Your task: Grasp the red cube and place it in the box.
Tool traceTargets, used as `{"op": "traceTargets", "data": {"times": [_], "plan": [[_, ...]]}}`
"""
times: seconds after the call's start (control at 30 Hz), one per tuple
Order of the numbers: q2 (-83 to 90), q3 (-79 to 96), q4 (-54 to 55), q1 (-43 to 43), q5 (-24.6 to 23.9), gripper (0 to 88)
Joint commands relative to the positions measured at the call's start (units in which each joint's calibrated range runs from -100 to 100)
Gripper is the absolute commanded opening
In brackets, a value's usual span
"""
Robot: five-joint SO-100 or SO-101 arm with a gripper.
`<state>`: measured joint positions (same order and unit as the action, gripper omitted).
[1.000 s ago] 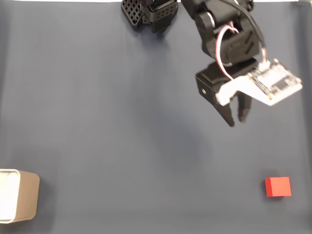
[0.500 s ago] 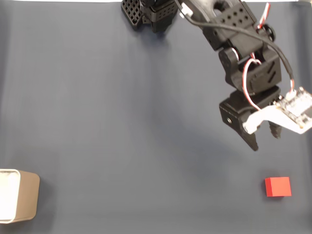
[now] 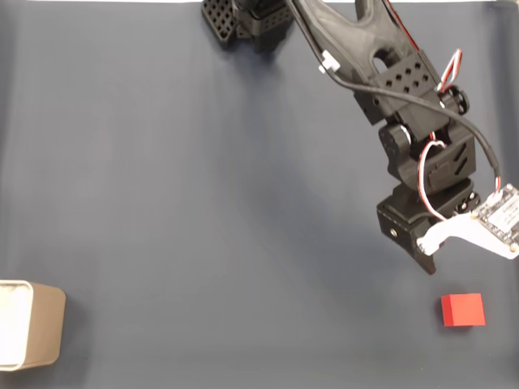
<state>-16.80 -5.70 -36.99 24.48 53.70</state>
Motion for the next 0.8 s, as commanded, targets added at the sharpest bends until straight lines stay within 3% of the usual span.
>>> {"op": "traceTargets", "data": {"times": [0.0,0.77], "plan": [[-1.7,-6.0,1.0,0.7,0.0,29.4],[-22.0,-29.3,1.0,1.0,-3.0,38.4]]}}
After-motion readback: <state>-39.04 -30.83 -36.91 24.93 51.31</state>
